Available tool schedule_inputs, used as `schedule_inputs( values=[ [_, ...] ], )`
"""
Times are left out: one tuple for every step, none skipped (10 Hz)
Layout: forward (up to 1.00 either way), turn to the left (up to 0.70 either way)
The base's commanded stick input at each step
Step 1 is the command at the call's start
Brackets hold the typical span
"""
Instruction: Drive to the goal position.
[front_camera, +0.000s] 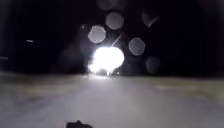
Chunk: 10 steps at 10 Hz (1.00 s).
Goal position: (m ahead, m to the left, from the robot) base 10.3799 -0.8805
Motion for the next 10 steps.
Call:
schedule_inputs(
  values=[
    [1.0,0.4],
    [1.0,0.39],
    [1.0,0.22],
    [1.0,0.06],
    [1.0,0.0],
    [1.0,0.0],
    [1.0,0.0],
    [1.0,0.0],
    [1.0,0.0],
    [1.0,0.0]
  ],
)
